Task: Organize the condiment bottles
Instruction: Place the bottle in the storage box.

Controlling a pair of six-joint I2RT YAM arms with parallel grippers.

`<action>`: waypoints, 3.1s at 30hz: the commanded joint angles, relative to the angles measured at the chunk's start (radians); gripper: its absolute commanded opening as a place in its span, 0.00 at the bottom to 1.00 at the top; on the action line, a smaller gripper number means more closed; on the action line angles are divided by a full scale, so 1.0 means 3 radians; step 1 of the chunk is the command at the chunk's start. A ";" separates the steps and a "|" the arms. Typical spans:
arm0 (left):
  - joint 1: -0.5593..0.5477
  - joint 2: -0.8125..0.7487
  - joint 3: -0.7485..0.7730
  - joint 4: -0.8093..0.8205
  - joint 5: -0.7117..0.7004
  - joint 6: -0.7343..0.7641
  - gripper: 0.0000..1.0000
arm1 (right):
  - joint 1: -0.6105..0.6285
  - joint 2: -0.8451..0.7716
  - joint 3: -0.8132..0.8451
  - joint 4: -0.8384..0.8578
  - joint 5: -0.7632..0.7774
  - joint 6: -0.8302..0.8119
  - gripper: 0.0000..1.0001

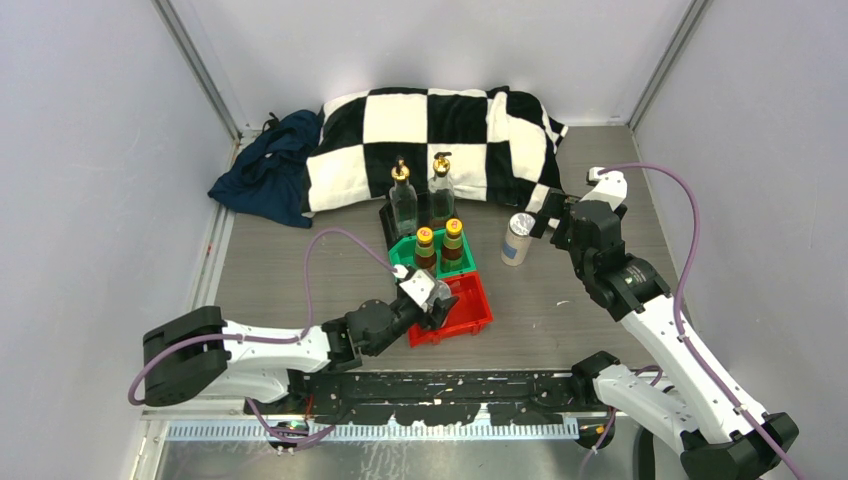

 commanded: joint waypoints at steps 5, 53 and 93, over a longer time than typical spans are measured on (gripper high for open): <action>-0.0022 0.0063 -0.0042 0.0651 -0.0082 -0.0053 0.00 | -0.0019 -0.0058 -0.0017 0.0117 -0.0011 0.0033 1.00; -0.0017 0.0078 -0.0114 0.0616 -0.0179 -0.0165 0.54 | -0.0021 -0.0020 -0.0002 0.0107 -0.0023 0.0033 1.00; -0.0090 -0.0407 0.0354 -0.0289 -0.0425 0.0098 0.95 | -0.0018 0.0010 0.0008 0.0089 -0.0048 0.0051 1.00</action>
